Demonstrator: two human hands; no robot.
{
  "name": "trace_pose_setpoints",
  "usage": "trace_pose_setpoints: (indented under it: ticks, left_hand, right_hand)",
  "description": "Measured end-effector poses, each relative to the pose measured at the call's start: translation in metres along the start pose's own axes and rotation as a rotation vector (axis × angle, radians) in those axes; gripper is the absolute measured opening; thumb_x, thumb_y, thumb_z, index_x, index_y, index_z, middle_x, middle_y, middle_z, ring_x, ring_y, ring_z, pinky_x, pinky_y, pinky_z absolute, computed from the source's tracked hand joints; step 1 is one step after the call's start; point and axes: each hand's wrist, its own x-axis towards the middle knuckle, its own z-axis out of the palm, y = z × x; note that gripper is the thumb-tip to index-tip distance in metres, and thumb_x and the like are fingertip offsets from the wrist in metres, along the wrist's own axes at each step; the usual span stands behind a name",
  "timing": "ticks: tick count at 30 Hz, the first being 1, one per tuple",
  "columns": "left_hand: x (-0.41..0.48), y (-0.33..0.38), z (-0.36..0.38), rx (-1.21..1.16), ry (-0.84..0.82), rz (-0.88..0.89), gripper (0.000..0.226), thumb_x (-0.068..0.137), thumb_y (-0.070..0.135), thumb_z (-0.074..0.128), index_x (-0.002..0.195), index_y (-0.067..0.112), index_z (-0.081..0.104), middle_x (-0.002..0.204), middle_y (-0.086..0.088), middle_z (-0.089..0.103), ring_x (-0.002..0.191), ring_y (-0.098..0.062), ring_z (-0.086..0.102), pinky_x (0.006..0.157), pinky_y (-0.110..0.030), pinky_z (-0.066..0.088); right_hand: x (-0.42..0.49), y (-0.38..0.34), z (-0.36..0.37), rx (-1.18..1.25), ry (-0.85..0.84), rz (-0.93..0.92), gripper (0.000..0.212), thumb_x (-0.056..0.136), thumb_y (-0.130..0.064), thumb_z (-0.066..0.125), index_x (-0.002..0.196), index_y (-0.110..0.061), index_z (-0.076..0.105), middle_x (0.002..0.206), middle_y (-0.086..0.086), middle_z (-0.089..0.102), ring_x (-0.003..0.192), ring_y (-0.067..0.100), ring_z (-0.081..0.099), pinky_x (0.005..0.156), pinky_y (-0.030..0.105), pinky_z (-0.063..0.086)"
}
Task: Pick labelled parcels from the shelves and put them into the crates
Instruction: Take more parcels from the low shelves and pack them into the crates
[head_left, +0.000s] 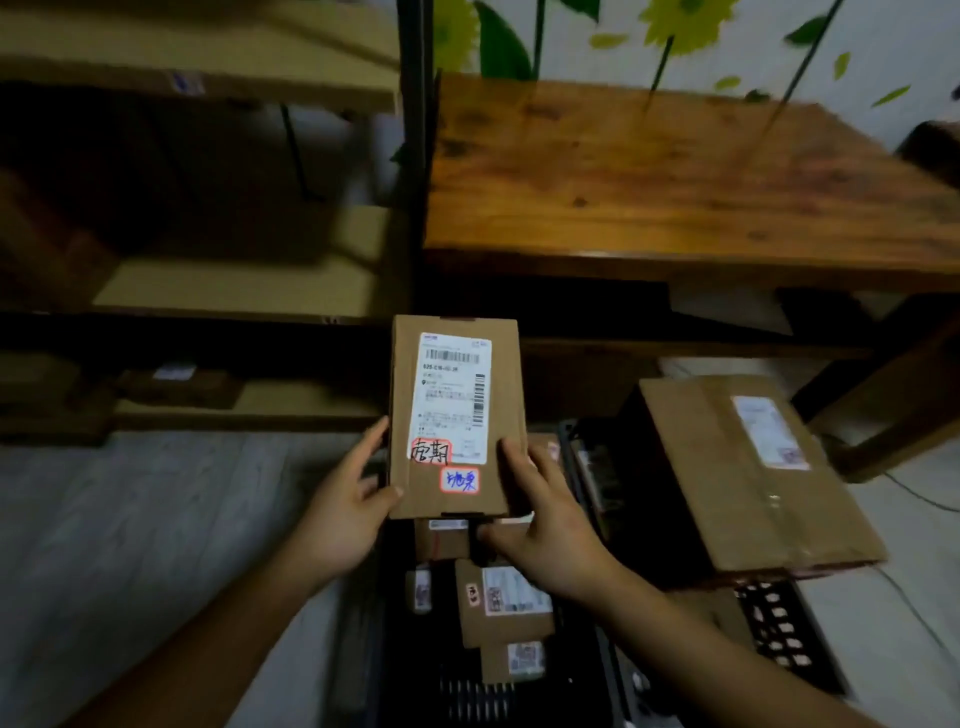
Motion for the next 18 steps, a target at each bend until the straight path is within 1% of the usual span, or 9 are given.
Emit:
trace_pose_setpoints:
  ticks: [2,4,7,10,12,14,15,17,18]
  left_hand:
    - [0.020,-0.054,0.003,0.059,-0.006,0.011,0.070,0.091,-0.003,0.052,0.142,0.037,0.026,0.138,0.013,0.037,0.129,-0.017,0.042,0.101,-0.032,0.043]
    - [0.039,-0.106,0.006,0.126,-0.046,0.009,0.072,0.087,0.000,0.060,0.141,0.035,0.028,0.144,0.009,0.038,0.132,-0.016,0.040,0.109,-0.037,0.037]
    - [0.063,-0.177,0.013,0.301,-0.098,0.019,0.088,0.076,0.006,0.074,0.145,0.032,0.027,0.150,0.003,0.031,0.133,-0.011,0.037,0.113,-0.037,0.033]
    - [0.083,-0.231,0.017,0.450,-0.080,0.033,0.090,0.078,0.011,0.073,0.149,0.029,0.020,0.150,0.010,0.026,0.128,-0.004,0.036,0.110,-0.024,0.030]
    - [0.094,-0.261,0.018,0.576,-0.054,0.078,0.088,0.080,0.018,0.072,0.149,0.031,0.018,0.150,0.011,0.028,0.127,-0.004,0.036,0.107,-0.022,0.030]
    - [0.104,-0.285,0.019,0.653,-0.050,0.124,0.087,0.081,0.022,0.071,0.149,0.032,0.017,0.150,0.010,0.029,0.129,-0.007,0.037,0.106,-0.023,0.030]
    - [0.107,-0.295,0.021,0.678,-0.055,0.146,0.086,0.082,0.023,0.070,0.149,0.031,0.016,0.151,0.010,0.028,0.130,-0.008,0.036,0.106,-0.022,0.029]
    - [0.112,-0.308,0.025,0.726,-0.051,0.168,0.086,0.084,0.025,0.068,0.150,0.030,0.014,0.152,0.008,0.026,0.134,-0.012,0.033,0.109,-0.025,0.027]
    - [0.114,-0.311,0.027,0.764,-0.040,0.166,0.086,0.085,0.027,0.067,0.150,0.030,0.012,0.154,0.007,0.023,0.138,-0.015,0.028,0.113,-0.031,0.025]
  right_hand:
    - [0.020,0.040,0.038,-0.085,0.003,-0.027,0.092,0.088,-0.025,0.068,0.155,-0.026,0.004,0.161,-0.002,0.004,0.146,0.015,0.018,0.112,0.017,0.022]
    - [0.039,0.081,0.074,-0.157,0.016,-0.051,0.088,0.091,-0.026,0.065,0.154,-0.021,0.005,0.161,0.004,0.007,0.147,0.020,0.018,0.115,0.021,0.021]
    - [0.063,0.136,0.120,-0.237,0.006,-0.059,0.082,0.094,-0.035,0.059,0.155,-0.024,0.005,0.162,0.006,0.008,0.145,0.027,0.020,0.119,0.039,0.024]
    - [0.082,0.176,0.155,-0.450,-0.001,-0.084,0.077,0.096,-0.047,0.049,0.156,-0.022,0.009,0.160,0.007,0.017,0.142,0.030,0.021,0.117,0.040,0.021]
    - [0.091,0.194,0.177,-0.531,0.039,-0.133,0.072,0.093,-0.052,0.045,0.151,-0.013,0.027,0.152,0.015,0.036,0.137,0.039,0.033,0.114,0.049,0.029]
    - [0.102,0.217,0.196,-0.589,0.066,-0.194,0.072,0.085,-0.055,0.041,0.136,-0.005,0.051,0.130,0.021,0.058,0.122,0.046,0.052,0.099,0.059,0.044]
    - [0.107,0.228,0.203,-0.629,0.075,-0.208,0.072,0.082,-0.055,0.040,0.130,-0.004,0.056,0.122,0.021,0.063,0.117,0.046,0.056,0.095,0.062,0.046]
    - [0.113,0.236,0.207,-0.723,0.089,-0.221,0.073,0.082,-0.057,0.036,0.130,-0.006,0.056,0.124,0.019,0.063,0.124,0.043,0.052,0.101,0.062,0.037]
    - [0.112,0.234,0.206,-0.758,0.087,-0.215,0.074,0.084,-0.058,0.033,0.137,-0.008,0.050,0.133,0.018,0.057,0.133,0.042,0.043,0.109,0.059,0.025]
